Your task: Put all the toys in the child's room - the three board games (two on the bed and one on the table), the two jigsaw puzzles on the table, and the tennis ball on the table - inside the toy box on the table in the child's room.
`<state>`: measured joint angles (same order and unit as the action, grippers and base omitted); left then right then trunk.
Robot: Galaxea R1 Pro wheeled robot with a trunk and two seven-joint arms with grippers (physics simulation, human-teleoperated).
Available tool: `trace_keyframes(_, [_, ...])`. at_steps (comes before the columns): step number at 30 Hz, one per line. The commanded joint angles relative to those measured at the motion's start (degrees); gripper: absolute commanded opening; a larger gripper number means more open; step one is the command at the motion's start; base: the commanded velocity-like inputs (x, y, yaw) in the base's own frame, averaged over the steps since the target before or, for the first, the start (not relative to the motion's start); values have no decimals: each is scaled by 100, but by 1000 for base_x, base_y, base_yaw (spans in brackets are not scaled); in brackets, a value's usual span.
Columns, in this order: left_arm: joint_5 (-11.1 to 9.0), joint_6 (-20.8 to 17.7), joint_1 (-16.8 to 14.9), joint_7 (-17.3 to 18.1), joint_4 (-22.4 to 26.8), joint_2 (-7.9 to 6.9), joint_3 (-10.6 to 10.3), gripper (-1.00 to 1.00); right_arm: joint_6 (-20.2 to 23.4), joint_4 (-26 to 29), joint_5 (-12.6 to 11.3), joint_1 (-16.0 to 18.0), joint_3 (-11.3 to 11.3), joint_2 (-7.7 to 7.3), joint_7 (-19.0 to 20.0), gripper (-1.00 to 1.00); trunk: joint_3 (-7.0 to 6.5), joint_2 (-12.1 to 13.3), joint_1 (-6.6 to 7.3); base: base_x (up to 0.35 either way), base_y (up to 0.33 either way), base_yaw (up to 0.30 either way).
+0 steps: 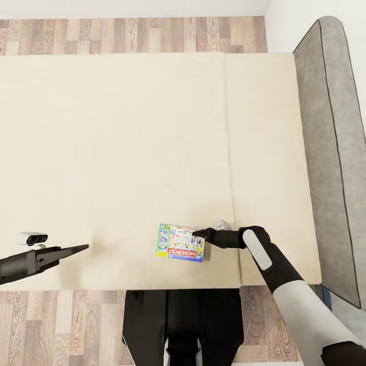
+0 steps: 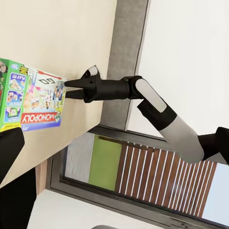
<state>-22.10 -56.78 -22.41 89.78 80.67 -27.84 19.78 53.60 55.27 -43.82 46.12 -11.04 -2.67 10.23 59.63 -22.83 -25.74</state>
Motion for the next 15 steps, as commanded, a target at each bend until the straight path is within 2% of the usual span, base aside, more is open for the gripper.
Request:
trace_keyframes(1, [4,-61,0,23,2,-2,0,100,-7,1,155,3,-5,-6,49,100,0,-8,-4,0,0,0])
trace_keyframes(15, [4,-61,0,23,2,-1,0,100,-7,1,155,3,-8,-12,49,100,-34,-8,-4,0,0,0])
